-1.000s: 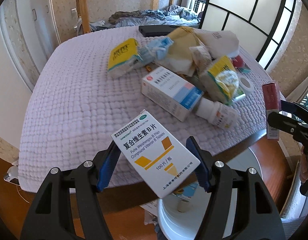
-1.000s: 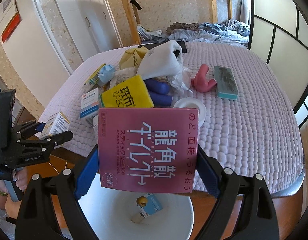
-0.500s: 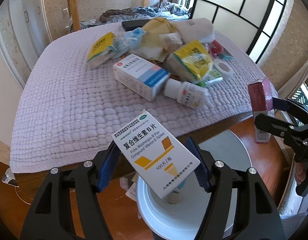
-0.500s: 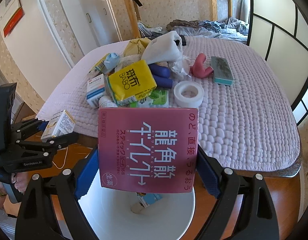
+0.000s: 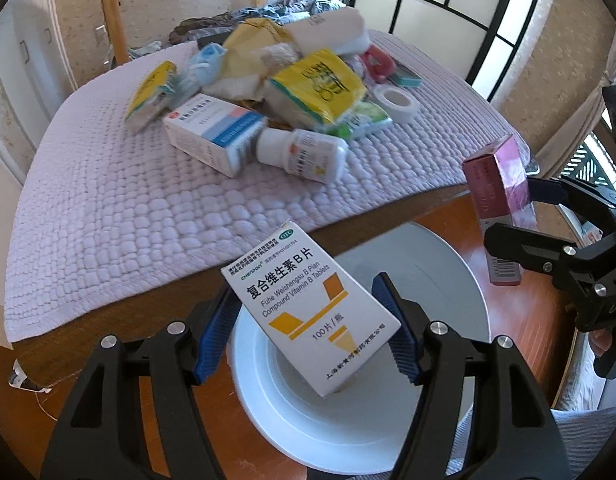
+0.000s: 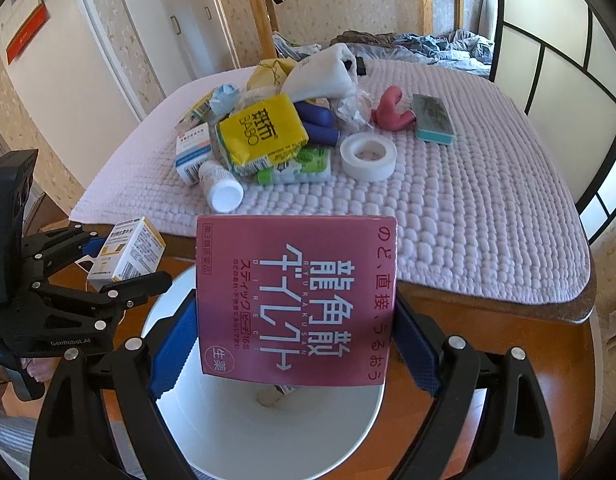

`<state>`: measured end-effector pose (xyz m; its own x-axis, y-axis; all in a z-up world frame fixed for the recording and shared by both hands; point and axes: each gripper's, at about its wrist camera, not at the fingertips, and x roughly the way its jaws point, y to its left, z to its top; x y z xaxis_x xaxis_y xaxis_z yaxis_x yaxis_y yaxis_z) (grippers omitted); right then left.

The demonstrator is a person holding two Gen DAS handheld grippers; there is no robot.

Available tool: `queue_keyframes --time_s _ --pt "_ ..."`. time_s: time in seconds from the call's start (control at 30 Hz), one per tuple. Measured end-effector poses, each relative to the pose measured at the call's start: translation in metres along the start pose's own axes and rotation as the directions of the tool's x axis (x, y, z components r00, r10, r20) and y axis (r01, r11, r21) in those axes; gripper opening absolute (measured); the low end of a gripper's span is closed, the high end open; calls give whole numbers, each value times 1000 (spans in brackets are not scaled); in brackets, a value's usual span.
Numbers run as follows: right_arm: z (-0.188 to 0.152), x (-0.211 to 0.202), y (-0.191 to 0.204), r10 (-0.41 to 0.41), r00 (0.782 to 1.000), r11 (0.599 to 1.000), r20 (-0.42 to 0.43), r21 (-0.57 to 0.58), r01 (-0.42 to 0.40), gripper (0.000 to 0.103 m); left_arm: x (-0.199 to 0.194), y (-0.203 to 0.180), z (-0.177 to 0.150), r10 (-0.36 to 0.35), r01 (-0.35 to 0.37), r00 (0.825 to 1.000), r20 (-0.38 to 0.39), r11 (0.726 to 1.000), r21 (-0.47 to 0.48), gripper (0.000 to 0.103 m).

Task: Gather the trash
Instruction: 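Carry the white box and pink box over the white bucket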

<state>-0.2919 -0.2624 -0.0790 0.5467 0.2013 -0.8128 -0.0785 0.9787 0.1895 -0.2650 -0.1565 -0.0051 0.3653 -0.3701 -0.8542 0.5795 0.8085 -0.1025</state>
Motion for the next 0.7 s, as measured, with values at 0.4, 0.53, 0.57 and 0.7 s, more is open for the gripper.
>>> queue_keyframes --time_s 0.4,0.53,0.57,0.7 --pt "-16 2 -5 -10 999 1000 -50 10 10 87 7 -19 -12 -20 21 999 -39 999 46 68" --pt "-23 4 -6 -9 998 1000 -66 13 9 87 9 -21 -14 -21 24 999 -50 999 49 68" --pt "-24 4 -6 -9 998 1000 -69 13 10 87 10 -23 -16 -21 24 998 -52 998 51 68" --pt "-27 5 -7 -8 997 1000 -77 14 9 87 13 -25 -19 -21 24 998 -64 998 54 68"
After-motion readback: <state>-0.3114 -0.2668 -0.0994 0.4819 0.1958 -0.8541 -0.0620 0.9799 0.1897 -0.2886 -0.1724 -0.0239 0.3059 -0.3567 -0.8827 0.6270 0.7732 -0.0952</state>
